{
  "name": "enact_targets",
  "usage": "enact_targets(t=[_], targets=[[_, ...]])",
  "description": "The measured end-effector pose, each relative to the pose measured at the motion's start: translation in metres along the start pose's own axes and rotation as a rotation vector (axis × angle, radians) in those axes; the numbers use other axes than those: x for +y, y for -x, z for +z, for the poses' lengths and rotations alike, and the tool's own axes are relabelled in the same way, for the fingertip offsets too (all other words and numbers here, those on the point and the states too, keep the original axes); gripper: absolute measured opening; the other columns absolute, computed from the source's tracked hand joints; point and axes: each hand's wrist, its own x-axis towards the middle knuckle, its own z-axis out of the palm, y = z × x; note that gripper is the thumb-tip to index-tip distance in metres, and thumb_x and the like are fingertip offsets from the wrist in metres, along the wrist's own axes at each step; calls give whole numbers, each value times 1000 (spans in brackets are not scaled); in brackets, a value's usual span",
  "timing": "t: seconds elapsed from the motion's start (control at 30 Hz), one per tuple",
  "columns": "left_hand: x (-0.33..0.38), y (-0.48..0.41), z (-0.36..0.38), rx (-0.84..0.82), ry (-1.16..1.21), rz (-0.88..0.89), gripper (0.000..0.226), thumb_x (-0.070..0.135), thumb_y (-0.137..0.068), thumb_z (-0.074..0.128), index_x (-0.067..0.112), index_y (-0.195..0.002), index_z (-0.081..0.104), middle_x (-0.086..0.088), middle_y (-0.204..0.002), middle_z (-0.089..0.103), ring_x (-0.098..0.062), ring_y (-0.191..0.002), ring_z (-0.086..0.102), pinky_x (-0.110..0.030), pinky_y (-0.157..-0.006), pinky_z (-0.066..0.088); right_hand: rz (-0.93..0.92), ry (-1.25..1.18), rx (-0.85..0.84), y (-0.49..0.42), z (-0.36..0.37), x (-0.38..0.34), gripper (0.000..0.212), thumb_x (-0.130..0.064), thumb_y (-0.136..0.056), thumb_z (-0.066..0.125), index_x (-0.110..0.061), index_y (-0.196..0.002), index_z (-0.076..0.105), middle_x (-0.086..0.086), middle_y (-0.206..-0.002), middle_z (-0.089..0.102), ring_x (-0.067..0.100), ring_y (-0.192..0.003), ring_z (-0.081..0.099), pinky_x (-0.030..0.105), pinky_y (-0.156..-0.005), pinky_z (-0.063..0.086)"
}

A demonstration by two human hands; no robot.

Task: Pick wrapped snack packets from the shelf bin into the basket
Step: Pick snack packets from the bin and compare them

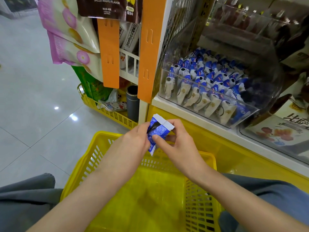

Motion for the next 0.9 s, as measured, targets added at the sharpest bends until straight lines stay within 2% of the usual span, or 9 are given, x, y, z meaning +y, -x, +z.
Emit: enact_targets(t=[0.17, 0.3, 0.4, 0.5, 0.63, 0.73, 0.8, 0.87, 0.9], targets=[[0, 0, -2, 5, -256, 6, 34, 35, -99, 22, 21, -124, 40, 4, -114, 58, -17, -98, 59, -26, -67, 41, -75, 62, -32, 5, 4, 2, 33, -17, -84, 66, -35, -95, 40, -4, -99, 64, 10, -83, 66, 29, -67, 56], [1, 0, -5, -3, -299, 49, 27, 31, -99, 32, 16, -119, 44, -1, -107, 61, -22, -94, 61, -27, -65, 39, -121, 89, -38, 5, 6, 3, 32, -20, -85, 64, -38, -93, 39, -4, -102, 61, 10, -87, 63, 29, -66, 56], [0, 1, -5, 99, -48, 2, 23, 24, -97, 40, 11, -109, 54, -7, -91, 64, -23, -76, 56, -23, -58, 31, -121, 102, -42, 5, 7, 6, 30, -24, -85, 63, -39, -92, 39, -5, -103, 60, 11, -88, 63, 34, -69, 56], [-3, -2, -2, 141, 135, -41, 22, 22, -94, 45, 12, -103, 62, -6, -80, 66, -17, -64, 49, -26, -58, 37, -116, 115, -27, 3, 7, 8, 29, -23, -86, 62, -39, -93, 39, -6, -103, 60, 11, -88, 63, 38, -72, 55], [-7, -2, 8, 29, 248, -42, 33, 17, -93, 48, 17, -125, 55, -1, -105, 67, -9, -83, 59, -18, -74, 44, -64, 51, 2, -2, 1, 11, 22, -22, -88, 60, -32, -97, 43, -4, -104, 63, 12, -86, 65, 43, -73, 55], [-8, 0, 11, -19, 306, -90, 40, 10, -93, 45, 21, -132, 46, 11, -87, 65, -2, -71, 58, -9, -62, 40, -65, 26, -28, -2, -1, 9, 28, -24, -86, 63, -40, -99, 43, -11, -109, 57, 5, -79, 61, 34, -70, 56], [-7, 0, 7, -29, 480, -167, 29, 7, -95, 41, 24, -118, 48, 13, -76, 62, -6, -73, 61, -18, -67, 49, -81, 34, -55, -2, -2, 6, 34, -26, -85, 63, -43, -108, 43, -15, -116, 52, 3, -79, 57, 30, -71, 55], [-3, -7, 4, -45, 713, -333, 24, 9, -97, 38, 28, -96, 52, -1, -79, 63, -24, -82, 63, -40, -78, 53, -100, 0, -94, -4, -5, 2, 36, -23, -89, 57, -35, -121, 45, -9, -121, 48, 6, -83, 56, 26, -72, 54], [0, -12, 1, -76, 852, -438, 23, 11, -97, 37, 26, -90, 53, -7, -82, 62, -26, -81, 63, -41, -77, 53, -109, -29, -113, -5, -7, 0, 36, -21, -91, 54, -31, -125, 45, -6, -123, 47, 11, -86, 57, 24, -71, 54]])
